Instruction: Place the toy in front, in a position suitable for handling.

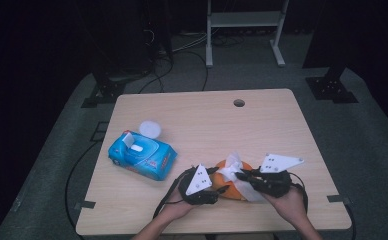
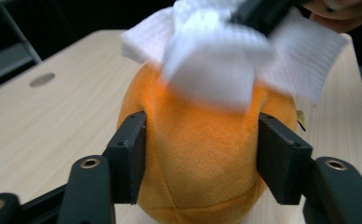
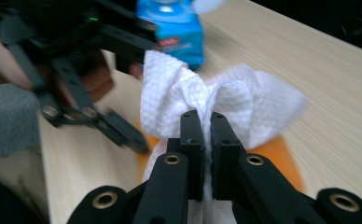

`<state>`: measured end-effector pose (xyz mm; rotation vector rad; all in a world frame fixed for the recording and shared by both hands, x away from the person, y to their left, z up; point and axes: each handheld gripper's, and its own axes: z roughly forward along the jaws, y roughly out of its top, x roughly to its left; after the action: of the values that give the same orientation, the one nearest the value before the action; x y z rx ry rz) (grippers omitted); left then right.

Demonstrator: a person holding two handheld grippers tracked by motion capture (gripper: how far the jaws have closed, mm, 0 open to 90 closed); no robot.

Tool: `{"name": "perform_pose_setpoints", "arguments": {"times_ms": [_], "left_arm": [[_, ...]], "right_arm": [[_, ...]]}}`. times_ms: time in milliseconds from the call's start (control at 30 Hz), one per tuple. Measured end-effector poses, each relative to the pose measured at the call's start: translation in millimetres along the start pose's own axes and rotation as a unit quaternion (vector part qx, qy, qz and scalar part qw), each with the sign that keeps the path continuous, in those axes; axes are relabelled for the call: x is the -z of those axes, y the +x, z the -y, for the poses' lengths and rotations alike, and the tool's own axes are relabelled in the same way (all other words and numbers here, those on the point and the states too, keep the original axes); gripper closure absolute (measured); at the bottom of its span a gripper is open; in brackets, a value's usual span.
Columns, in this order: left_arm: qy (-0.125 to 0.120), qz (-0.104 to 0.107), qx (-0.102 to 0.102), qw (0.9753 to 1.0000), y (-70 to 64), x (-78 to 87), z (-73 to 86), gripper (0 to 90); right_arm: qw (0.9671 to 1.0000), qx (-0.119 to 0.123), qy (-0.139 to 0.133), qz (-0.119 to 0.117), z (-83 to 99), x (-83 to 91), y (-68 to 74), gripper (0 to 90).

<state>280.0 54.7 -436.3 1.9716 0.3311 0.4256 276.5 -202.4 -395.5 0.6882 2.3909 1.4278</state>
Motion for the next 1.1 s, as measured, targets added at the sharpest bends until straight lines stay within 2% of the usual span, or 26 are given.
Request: {"name": "perform_pose_setpoints", "arguments": {"times_ms": [67,100,133,167,233,300,367,433,467,533,567,633,700,733,800,867,933,1033,1100], "left_arm": [[-0.002,0.017,0.021,0.9996,3.4,-0.4,-0.3,29.4],[-0.002,0.017,0.021,0.9996,3.4,-0.4,-0.3,24.3],[0.003,0.032,0.054,0.9981,6.6,-3.0,-1.9,17.8],[0.008,0.031,0.061,0.9976,7.9,-3.0,-1.9,17.7],[0.016,0.021,0.048,0.9985,6.9,-3.2,-1.0,25.8],[0.012,0.023,0.041,0.9988,3.3,-3.3,-1.2,29.7],[0.014,0.018,0.018,0.9996,-2.5,-4.3,-3.6,30.3],[0.017,0.013,-0.005,0.9998,-5.3,-3.9,-3.8,32.0],[0.013,0.014,-0.003,0.9998,-4.4,-3.0,-2.8,32.9],[0.012,0.015,-0.001,0.9998,-1.7,-1.4,-1.4,34.2],[0.012,0.015,0.001,0.9998,0.1,-0.8,-1.0,34.1],[0.009,0.016,0.014,0.9997,3.0,0.2,-0.3,30.9],[0.009,0.006,0.052,0.9986,7.3,-1.6,-0.1,18.6],[0.016,0.009,0.067,0.9976,9.5,-3.8,0.3,12.5],[0.03,0.025,0.085,0.9956,11.3,-7.5,2.4,11.9],[0.029,0.027,0.076,0.9963,8.7,-7.2,3.0,23.0],[0.024,0.023,0.058,0.9978,4.8,-5.3,-0.1,29.4],[0.018,0.015,0.023,0.9995,-5.4,-6.5,-6.4,32.5],[0.024,0.008,0.002,0.9997,-9.0,-6.8,-7.4,33.0]], "right_arm": [[0.9997,-0.024,0.0,-0.006,5.5,2.0,-9.3,85.3],[0.9996,-0.029,0.001,-0.007,7.3,1.6,-10.5,85.3],[0.9995,-0.028,0.005,-0.011,7.7,0.2,-9.6,85.4],[0.9996,-0.026,0.007,-0.014,7.1,-1.1,-8.3,85.3],[0.9998,-0.014,0.012,-0.01,4.4,-4.5,-2.1,85.3],[0.9998,-0.004,0.004,-0.017,0.4,-7.3,4.1,85.3],[0.9997,0.004,-0.001,-0.024,-3.0,-11.9,10.6,85.2],[0.9993,0.021,0.011,-0.028,-5.7,-19.1,17.0,85.3],[0.9993,0.025,0.014,-0.025,-5.9,-19.7,17.3,85.3],[0.9995,0.019,0.012,-0.021,-5.1,-16.8,12.7,85.4],[0.9998,0.016,0.01,-0.008,-3.7,-12.9,8.2,85.4],[0.9999,0.004,0.01,0.011,-0.3,-6.0,-0.6,85.4],[0.9998,-0.012,0.01,0.015,4.4,-1.1,-7.7,85.5],[0.9997,-0.018,0.01,0.014,6.2,0.1,-9.2,85.5],[0.9997,-0.017,0.013,0.012,6.3,0.0,-8.5,85.5],[0.9997,-0.011,0.013,0.015,4.2,-1.4,-5.5,85.5],[1.0,-0.003,0.001,0.005,1.0,-1.7,-1.5,85.4],[0.9996,0.001,-0.009,-0.027,-5.2,-6.4,9.9,85.4],[0.9994,0.018,0.001,-0.031,-6.8,-12.3,16.8,85.4]]}}
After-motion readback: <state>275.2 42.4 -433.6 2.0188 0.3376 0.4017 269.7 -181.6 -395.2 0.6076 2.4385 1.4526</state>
